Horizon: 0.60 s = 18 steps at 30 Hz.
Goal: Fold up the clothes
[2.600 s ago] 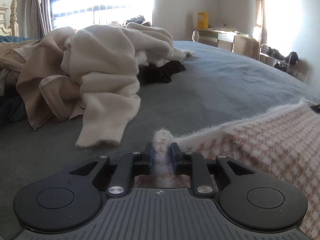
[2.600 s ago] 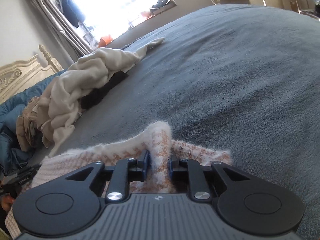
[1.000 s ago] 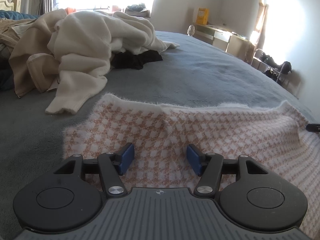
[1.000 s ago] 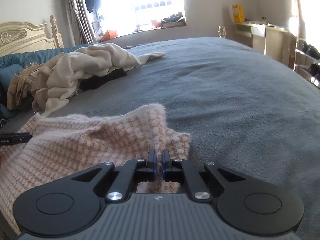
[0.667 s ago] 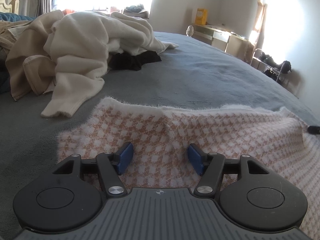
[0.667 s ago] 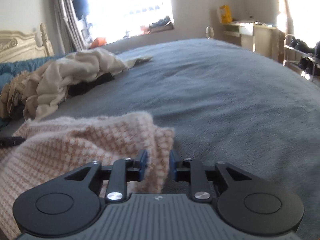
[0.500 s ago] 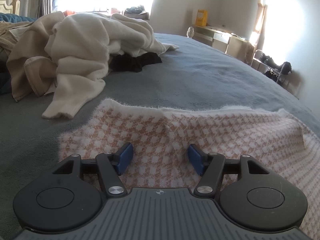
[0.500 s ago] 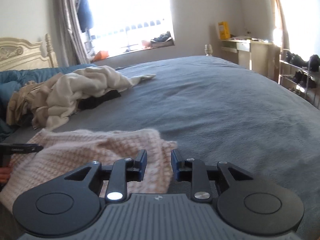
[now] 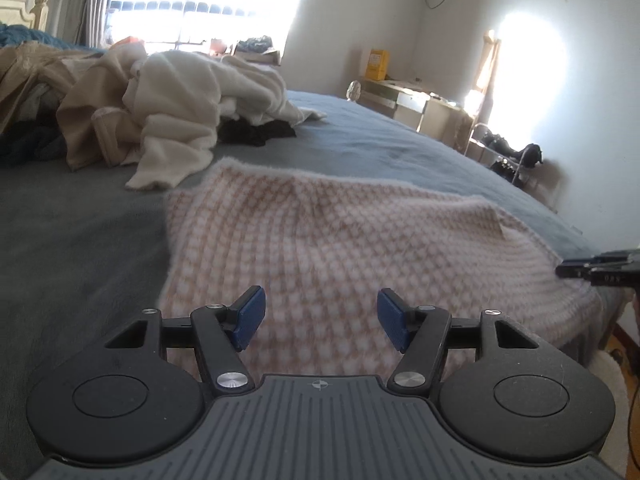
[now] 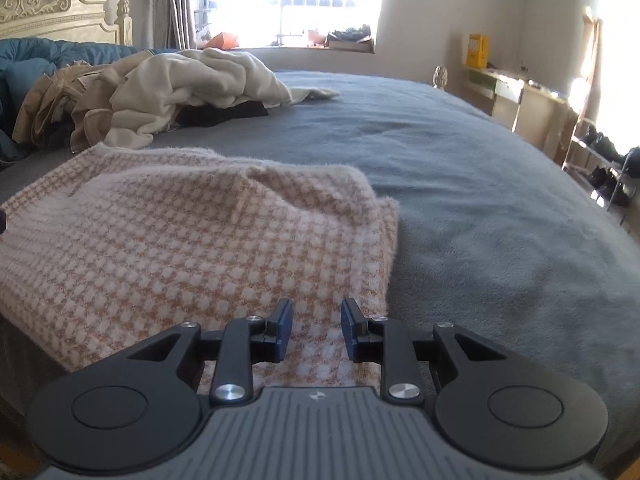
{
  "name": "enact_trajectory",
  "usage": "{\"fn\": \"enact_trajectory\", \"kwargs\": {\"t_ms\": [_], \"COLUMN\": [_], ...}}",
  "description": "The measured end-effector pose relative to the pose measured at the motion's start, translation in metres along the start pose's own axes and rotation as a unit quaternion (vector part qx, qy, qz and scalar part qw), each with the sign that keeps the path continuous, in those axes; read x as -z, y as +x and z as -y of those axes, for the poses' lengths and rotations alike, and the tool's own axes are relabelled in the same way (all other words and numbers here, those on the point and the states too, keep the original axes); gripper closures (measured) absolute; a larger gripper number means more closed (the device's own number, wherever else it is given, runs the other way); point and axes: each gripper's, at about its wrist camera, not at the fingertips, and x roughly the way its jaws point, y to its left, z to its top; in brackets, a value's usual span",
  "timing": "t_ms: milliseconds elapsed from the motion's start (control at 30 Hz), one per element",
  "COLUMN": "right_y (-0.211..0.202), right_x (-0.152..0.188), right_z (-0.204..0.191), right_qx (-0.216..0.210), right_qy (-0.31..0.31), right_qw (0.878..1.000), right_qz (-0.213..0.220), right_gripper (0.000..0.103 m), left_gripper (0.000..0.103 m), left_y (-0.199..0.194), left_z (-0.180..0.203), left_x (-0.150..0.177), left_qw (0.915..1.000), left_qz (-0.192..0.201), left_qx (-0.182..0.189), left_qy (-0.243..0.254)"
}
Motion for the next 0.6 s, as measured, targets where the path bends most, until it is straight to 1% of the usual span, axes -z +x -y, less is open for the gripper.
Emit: {"fn": "enact_trajectory", "kwargs": {"t_ms": [100,167,200,300,333,400,467,533,600], "right_y": [-0.007,0.014,0.018,0.012,0.009,0.001,-0.004,0.001,0.023], "right_x": [0.007,0.022,0.028,0.020,0.013,-0.004,-0.022,-0.041,-0.057], "right_z": [-0.006,-0.002,-0.001,-0.007,-0.011,-0.023,-0.037,-0.052,-0.065], "right_qx": [-0.006,0.000,-0.001,0.015,0.024,0.034,0.011,-0.018,-0.038], "right_qy": [-0.005,0.006,0.010,0.004,0.004,-0.004,-0.013,-0.016,-0.028], "right_qw": [1.000,0.999,0.999,0.999,0.999,0.999,1.000,0.999,0.998], "right_qz": [0.008,-0.042,-0.036,-0.043,-0.048,-0.024,0.009,0.035,0.039], "right_gripper": [0.074,0.070,0.069,0.069,0.070,0.069,0.070,0.070,0.070], "left_gripper": [0.041,0.041,0.041,0.041,0.041,0.041,0.041,0.041,0.041], "left_y": [-0.004,-0.003,-0.002,-0.002,-0.002,-0.004,-0.006,-0.008,-0.010], "left_z": [-0.015,-0.022,-0.025,-0.024,-0.024,-0.025,-0.027,-0.030,-0.032], "left_x": [0.017,0.021,0.023,0.030,0.033,0.039,0.043,0.045,0.047], "left_qw": [0.9995,0.9991,0.9988,0.9989,0.9989,0.9987,0.9981,0.9976,0.9971], "left_qz": [0.004,0.009,0.011,0.022,0.027,0.035,0.042,0.045,0.048], "left_qx": [-0.012,-0.010,-0.009,-0.016,-0.017,-0.016,-0.011,-0.006,-0.001], "left_qy": [-0.028,-0.041,-0.047,-0.038,-0.034,-0.035,-0.043,-0.052,-0.059]}}
